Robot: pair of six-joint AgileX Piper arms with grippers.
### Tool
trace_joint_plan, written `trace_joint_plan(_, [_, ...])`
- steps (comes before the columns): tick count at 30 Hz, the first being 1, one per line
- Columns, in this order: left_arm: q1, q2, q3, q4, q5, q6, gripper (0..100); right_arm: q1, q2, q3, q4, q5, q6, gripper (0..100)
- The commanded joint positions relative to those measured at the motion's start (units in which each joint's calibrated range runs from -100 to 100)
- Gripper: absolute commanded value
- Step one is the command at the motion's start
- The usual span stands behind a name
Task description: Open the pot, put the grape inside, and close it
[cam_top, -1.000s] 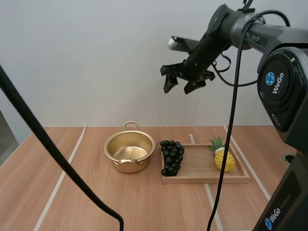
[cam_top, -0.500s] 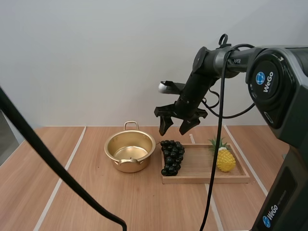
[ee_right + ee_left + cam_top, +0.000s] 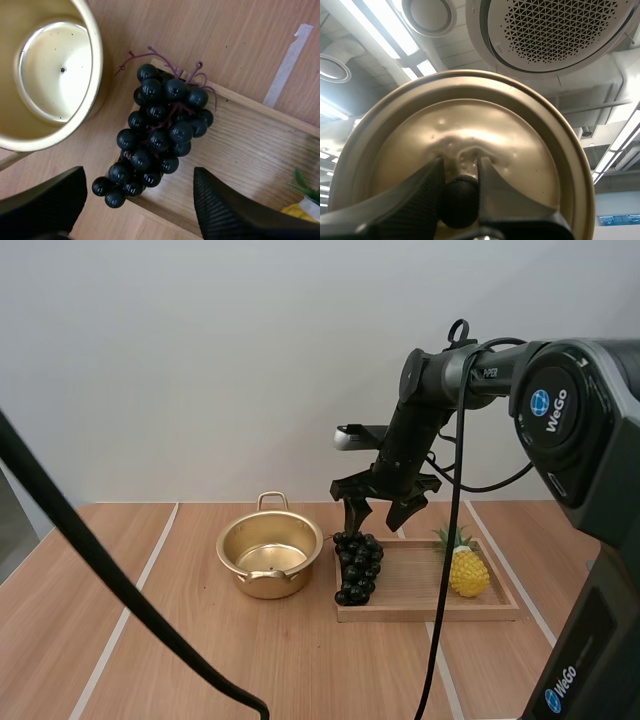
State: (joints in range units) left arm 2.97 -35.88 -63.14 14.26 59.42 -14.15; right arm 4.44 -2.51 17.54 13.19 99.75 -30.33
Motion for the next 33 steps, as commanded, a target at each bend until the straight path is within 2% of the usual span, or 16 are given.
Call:
trace_joint_plan(1, [0.11, 0.39, -0.12, -1.13, -0.10, 0.50, 0, 0.01, -0.38, 0.36, -0.94, 0.25, 0.07, 100])
trace_joint_plan(10, [0.11, 0.39, -0.12, -1.63, -0.10, 0.76, 0, 0.24, 3.68, 0.94, -2.00, 0.25, 0.39, 100])
trace_joint_plan(16, [0.11, 0.39, -0.12, -2.02, -0.10, 2.25, 0, 2.49, 5.39, 1.08, -2.50, -1.62, 0.77, 100])
trace_joint_plan(20, [0.11, 0.39, -0.12, -2.50, 0.20, 3.12, 0, 4.08, 7.23, 1.08, -7.97, -4.60, 3.85, 100])
trace_joint_plan(24, [0.11, 0.39, -0.12, -2.61, 0.11, 3.80, 0, 4.14, 8.45, 1.08, -12.48, -6.76, 6.48, 100])
trace_joint_plan(30, [0.11, 0.39, -0.12, -2.94, 0.11, 3.80, 0, 4.14, 8.43, 1.08, -12.37, -9.31, 6.67, 100])
trace_joint_plan(33, [0.11, 0.39, -0.12, -3.06, 0.11, 3.80, 0, 4.14, 8.43, 1.08, -10.17, -10.07, 6.67, 100])
